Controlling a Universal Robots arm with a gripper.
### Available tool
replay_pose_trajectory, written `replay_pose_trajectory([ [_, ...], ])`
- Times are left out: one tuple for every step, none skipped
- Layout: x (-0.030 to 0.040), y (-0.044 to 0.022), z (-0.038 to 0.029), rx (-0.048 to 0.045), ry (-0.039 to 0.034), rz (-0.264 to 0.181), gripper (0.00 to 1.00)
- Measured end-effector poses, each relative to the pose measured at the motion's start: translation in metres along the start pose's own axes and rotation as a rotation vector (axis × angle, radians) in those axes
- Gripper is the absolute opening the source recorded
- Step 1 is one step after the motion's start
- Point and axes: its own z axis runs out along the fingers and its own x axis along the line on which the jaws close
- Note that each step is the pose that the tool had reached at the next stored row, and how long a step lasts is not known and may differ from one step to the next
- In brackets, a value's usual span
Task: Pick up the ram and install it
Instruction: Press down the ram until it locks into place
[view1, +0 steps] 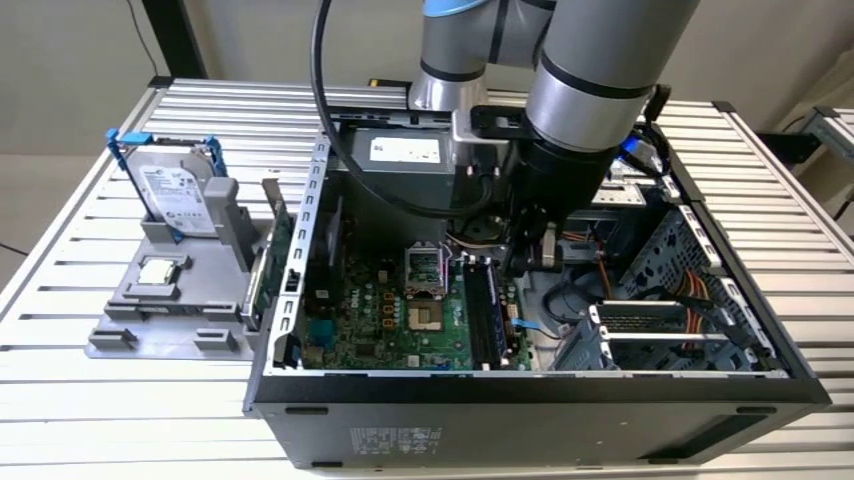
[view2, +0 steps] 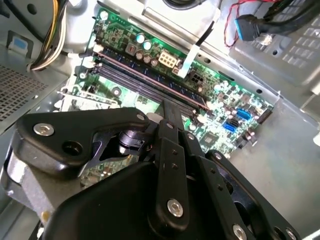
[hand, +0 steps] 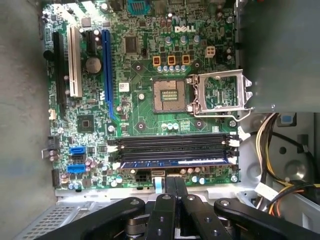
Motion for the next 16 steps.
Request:
replay_pose_trajectory([
  [0.0,0.0001,-0.0022,-0.0003,-0.0001,0.0,0.0],
  [0.0,0.0001,-0.0049,-0.0007,0.0002,0.0,0.0],
  [0.0001,0.0002,-0.0073,-0.0013,0.0005,0.0,0.0],
  [0.0001,0.0003,-0.0095,-0.0014,0.0006,0.0,0.0],
  [0.0001,0.0003,-0.0121,-0.0019,0.0004,0.0,0.0],
  [0.0001,0.0004,-0.0146,-0.0022,0.0003,0.0,0.0],
  [0.0002,0.0004,-0.0165,-0.0023,0.0003,0.0,0.0],
  [0.0002,0.0005,-0.0183,-0.0029,0.0007,0.0,0.0],
  [0.0002,0.0005,-0.0201,-0.0036,0.0007,0.0,0.0],
  [0.0002,0.0006,-0.0221,-0.0042,0.0008,0.0,0.0],
  [0.0002,0.0006,-0.024,-0.0043,0.0008,0.0,0.0],
  [0.0002,0.0007,-0.026,-0.0045,0.0009,0.0,0.0],
  [0.0003,0.0007,-0.0279,-0.0046,0.0007,0.0,0.0],
  [0.0003,0.0008,-0.0301,-0.0048,0.0009,0.0,0.0],
  [0.0003,0.0008,-0.0313,-0.0048,0.0008,0.0,0.0],
  [0.0003,0.0008,-0.0317,-0.0048,0.0007,0.0,0.0],
])
